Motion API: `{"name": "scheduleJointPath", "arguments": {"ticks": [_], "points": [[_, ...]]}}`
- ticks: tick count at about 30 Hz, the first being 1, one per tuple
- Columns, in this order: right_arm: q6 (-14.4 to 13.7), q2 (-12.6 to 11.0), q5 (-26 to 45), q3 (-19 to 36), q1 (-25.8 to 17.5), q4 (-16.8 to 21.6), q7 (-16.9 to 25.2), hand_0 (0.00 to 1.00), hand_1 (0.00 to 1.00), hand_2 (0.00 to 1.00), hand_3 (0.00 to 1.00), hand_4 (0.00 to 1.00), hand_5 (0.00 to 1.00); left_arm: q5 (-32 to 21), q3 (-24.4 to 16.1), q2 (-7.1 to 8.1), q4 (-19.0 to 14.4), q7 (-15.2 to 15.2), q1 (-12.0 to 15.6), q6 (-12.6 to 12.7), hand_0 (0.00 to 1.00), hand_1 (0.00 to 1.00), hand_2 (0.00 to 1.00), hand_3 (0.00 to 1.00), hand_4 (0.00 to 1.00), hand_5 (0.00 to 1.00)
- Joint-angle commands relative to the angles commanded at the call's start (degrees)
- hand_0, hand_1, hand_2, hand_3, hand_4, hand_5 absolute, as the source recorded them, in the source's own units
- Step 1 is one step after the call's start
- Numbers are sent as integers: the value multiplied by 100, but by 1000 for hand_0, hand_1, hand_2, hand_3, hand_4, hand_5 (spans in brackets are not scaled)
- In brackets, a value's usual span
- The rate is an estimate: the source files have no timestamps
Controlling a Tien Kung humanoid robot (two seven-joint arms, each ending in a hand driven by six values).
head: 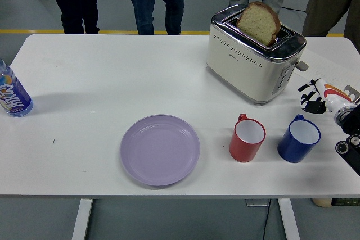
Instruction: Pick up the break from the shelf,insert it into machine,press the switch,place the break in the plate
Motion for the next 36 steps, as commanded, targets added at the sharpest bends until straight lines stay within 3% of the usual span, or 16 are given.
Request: {"name": "scheduleJointPath", "arguments": {"ticks": [25, 33, 34, 36], "points": [[-36, -197, -147, 606, -99, 87, -54, 268, 279, 464, 664, 405, 110, -69, 55, 19, 0, -11, -29, 9, 630, 498, 496, 539, 334, 809], [-275, -281, -196, 915, -85, 216, -55, 282, 284, 468, 664, 405, 109, -78, 63, 21, 0, -12, -29, 11, 630, 498, 496, 539, 334, 809], [-350, -293, -202, 967, -70, 246, -40, 362, 309, 489, 672, 406, 109, -75, 61, 22, 0, -11, -31, 11, 630, 497, 495, 539, 334, 809], [-446, -306, -202, 1024, -55, 280, -24, 362, 309, 489, 672, 406, 109, -72, 58, 22, 0, -11, -33, 14, 630, 497, 495, 539, 334, 809]]}}
